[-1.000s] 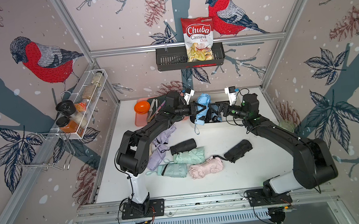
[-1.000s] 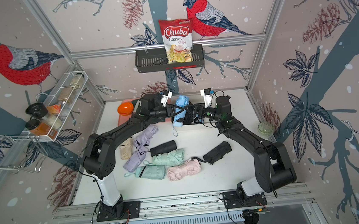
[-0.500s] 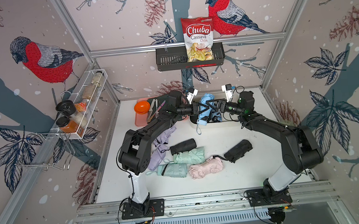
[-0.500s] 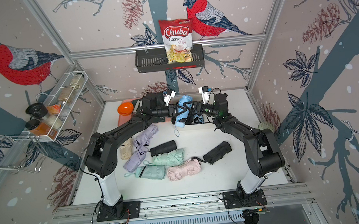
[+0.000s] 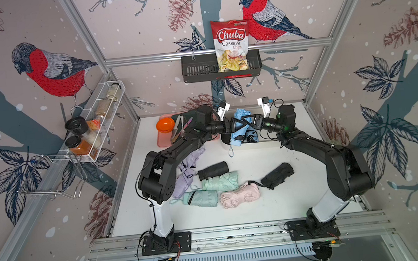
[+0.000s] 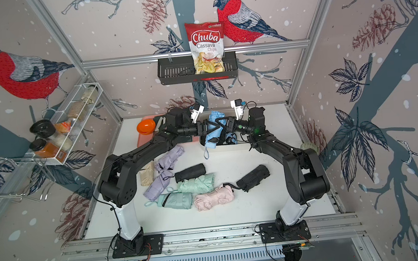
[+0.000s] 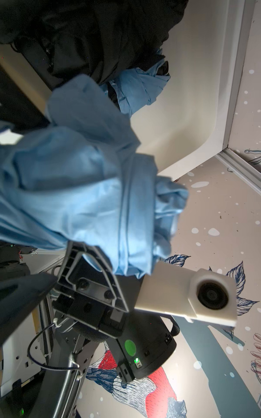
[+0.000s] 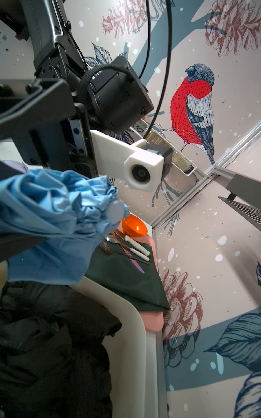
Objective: Put the umbrella into the storage box
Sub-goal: Place the umbrella in the storage box.
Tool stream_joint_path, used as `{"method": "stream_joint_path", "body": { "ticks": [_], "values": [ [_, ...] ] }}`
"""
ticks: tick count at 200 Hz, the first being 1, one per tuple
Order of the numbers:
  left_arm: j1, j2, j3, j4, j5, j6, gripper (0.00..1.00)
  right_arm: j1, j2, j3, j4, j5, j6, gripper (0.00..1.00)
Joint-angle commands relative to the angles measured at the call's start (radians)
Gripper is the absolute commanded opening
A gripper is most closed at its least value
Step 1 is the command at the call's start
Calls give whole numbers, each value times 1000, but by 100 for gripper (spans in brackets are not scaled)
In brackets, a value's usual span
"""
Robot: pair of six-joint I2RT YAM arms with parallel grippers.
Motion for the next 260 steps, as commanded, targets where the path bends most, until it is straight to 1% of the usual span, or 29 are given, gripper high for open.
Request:
{"method": "stream_joint_path", "body": {
  "ticks": [1,15,33,51,68,93,121,136,201,231,260],
  "values": [
    [18,-37,-37,78,-44,-11,99,-8,-27,46,-123,98,-83,15],
    [32,-66,-70,87,-84,-12,99,-9,-32,94,-253,182,-131,12],
    [45,-101,-107,73,-155,11,99,-10,-27,183,-442,320,-183,12],
    [49,-131,-128,12,-268,57,99,-10,0,284,-630,480,-216,12],
    [50,-150,-148,-37,-380,96,99,-10,39,376,-757,603,-239,12],
    [50,-164,-168,-72,-493,119,99,-11,119,510,-898,741,-268,13],
    [49,-151,-175,-95,-555,136,99,-15,237,686,-1076,869,-284,13],
    [50,-137,-173,-105,-566,141,99,-17,293,769,-1148,906,-293,12],
    [50,-81,-152,-131,-591,152,99,-11,486,1018,-1379,971,-377,9],
    [51,-55,-141,-135,-584,151,99,-5,537,1056,-1426,985,-414,9],
    [51,-36,-136,-127,-567,143,99,2,569,1046,-1417,942,-420,9]
  ]
}}
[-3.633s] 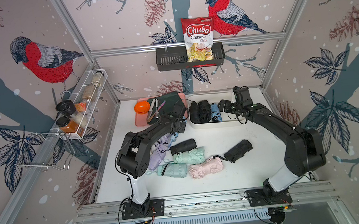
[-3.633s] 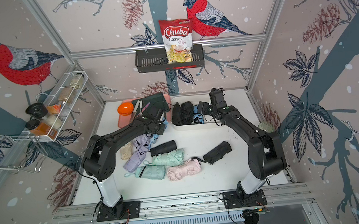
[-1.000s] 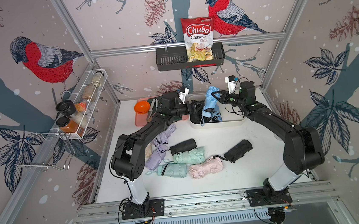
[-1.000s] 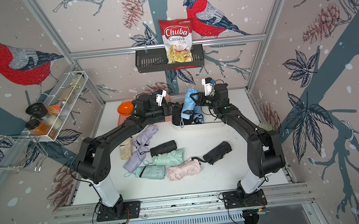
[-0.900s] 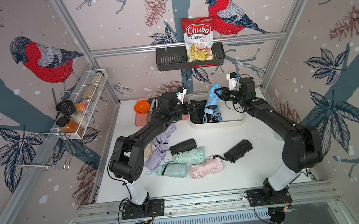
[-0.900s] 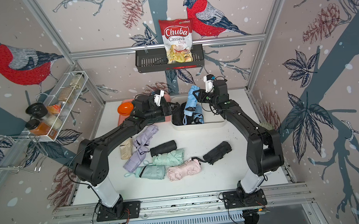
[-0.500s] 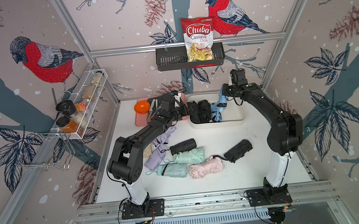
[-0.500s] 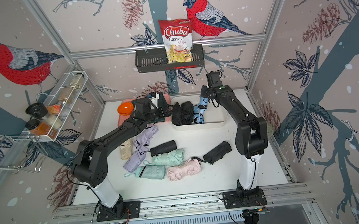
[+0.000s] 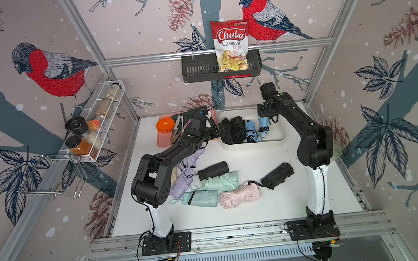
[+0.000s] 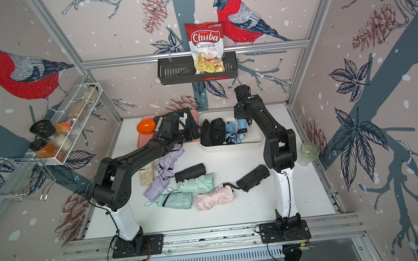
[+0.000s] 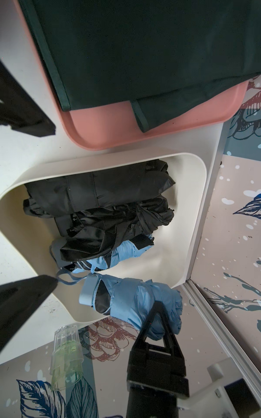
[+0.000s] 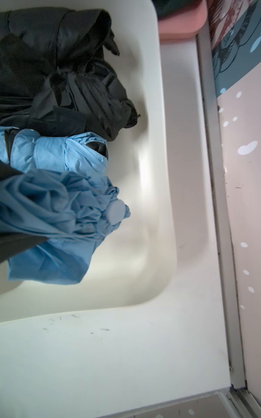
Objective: Put the umbrella into the storage box
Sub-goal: Place the umbrella in the storage box.
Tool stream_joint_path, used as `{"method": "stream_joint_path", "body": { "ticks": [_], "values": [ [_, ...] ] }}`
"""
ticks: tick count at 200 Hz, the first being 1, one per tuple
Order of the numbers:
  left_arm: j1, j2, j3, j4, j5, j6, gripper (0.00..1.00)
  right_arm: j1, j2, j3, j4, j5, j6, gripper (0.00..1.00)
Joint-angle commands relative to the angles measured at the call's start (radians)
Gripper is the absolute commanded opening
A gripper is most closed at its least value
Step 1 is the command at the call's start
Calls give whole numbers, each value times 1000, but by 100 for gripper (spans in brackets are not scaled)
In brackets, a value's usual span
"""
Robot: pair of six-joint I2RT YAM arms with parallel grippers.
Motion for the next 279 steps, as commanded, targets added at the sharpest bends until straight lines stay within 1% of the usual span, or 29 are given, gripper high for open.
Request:
{"method": "stream_joint_path", "body": {
  "ticks": [1,55,87,120,134,147,167,185,213,243,279],
  "values": [
    [2,12,12,7,13,4,99,7,18,4,-10,-13,-27,9],
    [1,56,27,20,59,-7,99,18,82,7,8,-48,-20,10],
    [1,75,34,32,80,-18,99,17,104,-2,25,-71,-6,16],
    [-2,94,44,33,93,-25,99,12,109,-58,84,-124,22,22],
    [-6,102,51,32,95,-24,99,6,112,-75,103,-146,36,28],
    [-8,108,58,26,95,-22,99,1,112,-90,119,-161,46,37],
    [-12,114,63,23,95,-21,99,-3,106,-110,136,-193,52,46],
    [-14,116,64,23,95,-20,99,-6,88,-134,151,-208,58,57],
    [-16,116,65,22,93,-20,99,-11,37,-196,185,-218,71,67],
    [-17,118,67,21,92,-18,99,-18,-44,-292,243,-248,90,69],
    [-19,123,66,26,92,-26,99,-23,-113,-392,303,-267,106,67]
  ]
}}
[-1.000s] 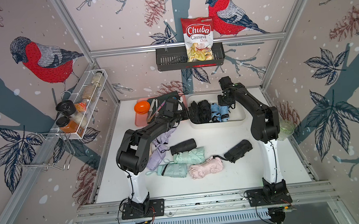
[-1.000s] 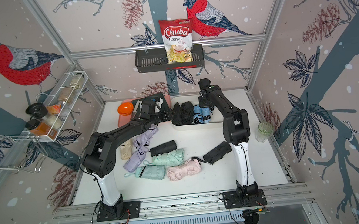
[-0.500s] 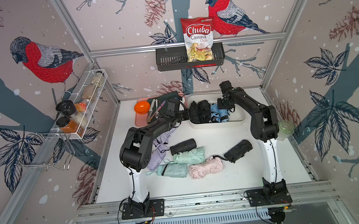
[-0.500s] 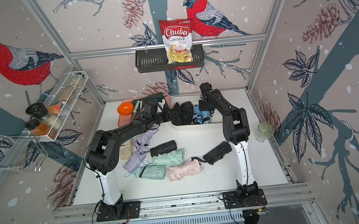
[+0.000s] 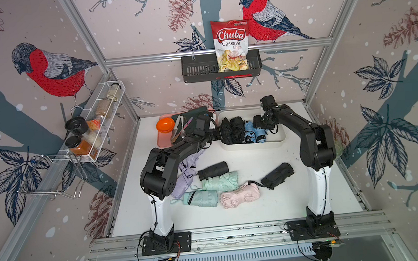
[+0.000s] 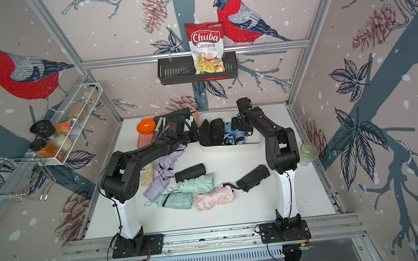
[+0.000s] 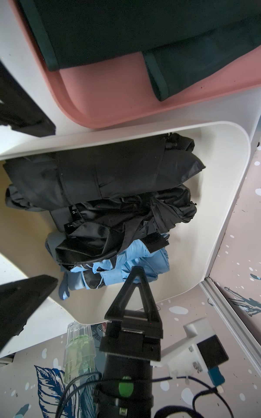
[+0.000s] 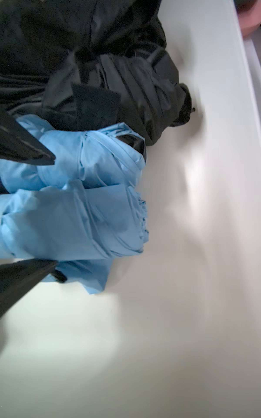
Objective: Put the umbrella into the storage box
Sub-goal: Place the umbrella in the storage box.
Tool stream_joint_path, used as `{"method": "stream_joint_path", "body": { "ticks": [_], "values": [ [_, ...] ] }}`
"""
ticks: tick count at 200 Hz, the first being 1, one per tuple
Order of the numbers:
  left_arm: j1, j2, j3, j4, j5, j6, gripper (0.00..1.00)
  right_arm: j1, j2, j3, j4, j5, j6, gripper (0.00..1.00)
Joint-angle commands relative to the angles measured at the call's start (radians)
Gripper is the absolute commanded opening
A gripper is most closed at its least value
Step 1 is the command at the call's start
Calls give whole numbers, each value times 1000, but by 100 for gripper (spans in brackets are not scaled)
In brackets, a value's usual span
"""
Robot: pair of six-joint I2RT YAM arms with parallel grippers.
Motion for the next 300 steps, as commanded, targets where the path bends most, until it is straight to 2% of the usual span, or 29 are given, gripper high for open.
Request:
{"method": "stream_joint_path", "body": {
  "ticks": [1,64,106,202,244,276,300],
  "values": [
    [-3,4,5,13,8,-7,99,-3,-36,-48,64,-30,31,67],
    [-4,2,6,12,9,-7,99,-13,-44,-122,130,-107,46,60],
    [-3,-8,1,7,3,-5,99,-10,-52,-132,138,-111,46,60],
    [2,-90,-40,-6,-39,21,99,-6,-128,-181,130,-34,33,80],
    [20,-130,-97,28,-43,-8,99,9,-187,-212,128,-11,8,86],
    [40,-173,-153,60,-64,-32,99,62,-272,-258,141,3,-49,91],
    [56,-217,-205,90,-84,-51,99,143,-347,-305,150,2,-138,92]
  ]
}}
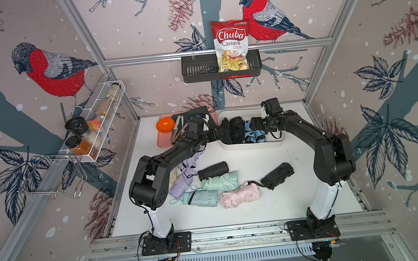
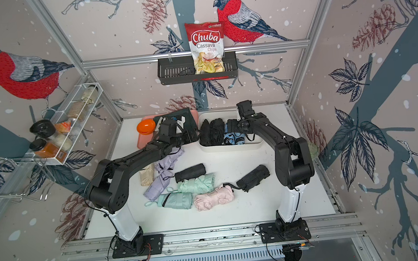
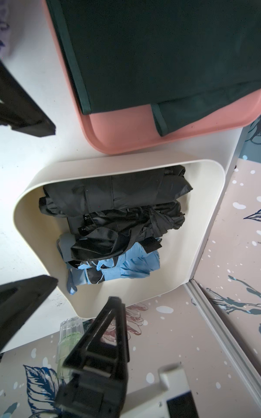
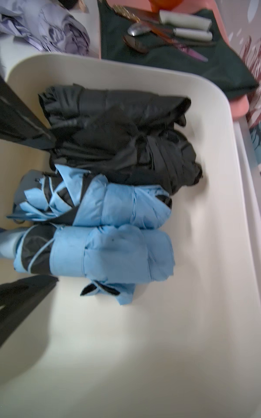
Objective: Put the umbrella into the storage box
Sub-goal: Place the umbrella in the storage box, then pick up the umbrella from the center of the board.
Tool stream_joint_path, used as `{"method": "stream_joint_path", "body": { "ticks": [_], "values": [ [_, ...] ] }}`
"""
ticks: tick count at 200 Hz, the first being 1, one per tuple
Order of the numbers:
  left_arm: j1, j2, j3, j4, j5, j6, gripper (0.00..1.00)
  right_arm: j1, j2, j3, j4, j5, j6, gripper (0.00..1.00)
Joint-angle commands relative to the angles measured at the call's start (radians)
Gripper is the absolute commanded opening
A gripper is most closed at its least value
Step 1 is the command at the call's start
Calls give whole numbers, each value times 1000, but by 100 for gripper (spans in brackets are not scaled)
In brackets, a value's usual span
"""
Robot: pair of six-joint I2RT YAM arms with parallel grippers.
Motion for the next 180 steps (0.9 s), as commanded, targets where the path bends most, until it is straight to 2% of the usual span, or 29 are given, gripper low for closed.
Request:
{"method": "stream_joint_path", "body": {
  "ticks": [1,66,94,122,180],
  "values": [
    [17,-42,-41,61,-26,-28,99,64,-60,-35,17,12,-106,92],
    [120,-209,-260,144,-110,-160,99,463,-261,-219,8,64,-416,92],
    [187,-270,-349,167,-119,-214,99,616,-278,-257,-14,44,-501,93],
    [234,-332,-420,187,-136,-240,99,679,-228,-234,-61,24,-542,91],
    [295,-426,-482,180,-168,-248,99,708,-112,-177,-119,13,-588,92]
  ]
}}
